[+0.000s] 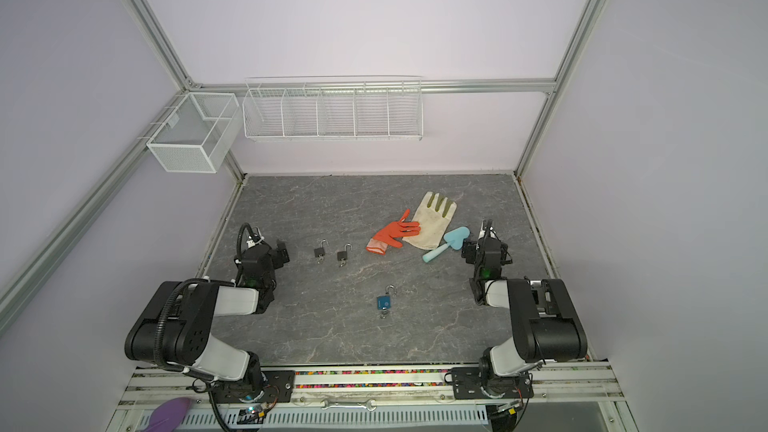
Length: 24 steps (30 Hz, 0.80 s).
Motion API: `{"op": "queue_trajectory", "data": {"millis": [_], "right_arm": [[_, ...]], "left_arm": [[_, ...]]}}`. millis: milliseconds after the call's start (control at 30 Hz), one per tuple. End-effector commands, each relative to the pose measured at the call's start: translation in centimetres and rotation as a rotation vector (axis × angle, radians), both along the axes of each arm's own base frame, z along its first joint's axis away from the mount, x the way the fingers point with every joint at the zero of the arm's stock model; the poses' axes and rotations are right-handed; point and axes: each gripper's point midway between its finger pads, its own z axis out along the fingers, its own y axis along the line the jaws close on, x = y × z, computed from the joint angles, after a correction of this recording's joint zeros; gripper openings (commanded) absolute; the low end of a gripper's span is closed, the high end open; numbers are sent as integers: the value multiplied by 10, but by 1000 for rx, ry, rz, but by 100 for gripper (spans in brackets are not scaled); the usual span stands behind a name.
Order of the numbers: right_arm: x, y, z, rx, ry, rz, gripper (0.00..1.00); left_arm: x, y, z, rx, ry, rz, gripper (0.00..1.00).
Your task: Unlock with the key
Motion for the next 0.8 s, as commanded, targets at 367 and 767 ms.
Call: {"op": "queue_trajectory", "data": {"millis": [367, 767], "right_arm": [[9, 10, 21, -12, -95, 86, 89], [9, 11, 21, -11, -95, 87, 89]], "left_arm": [[20, 3, 32, -22, -132, -29, 99], [20, 2, 32, -20, -131, -32, 99]]}}
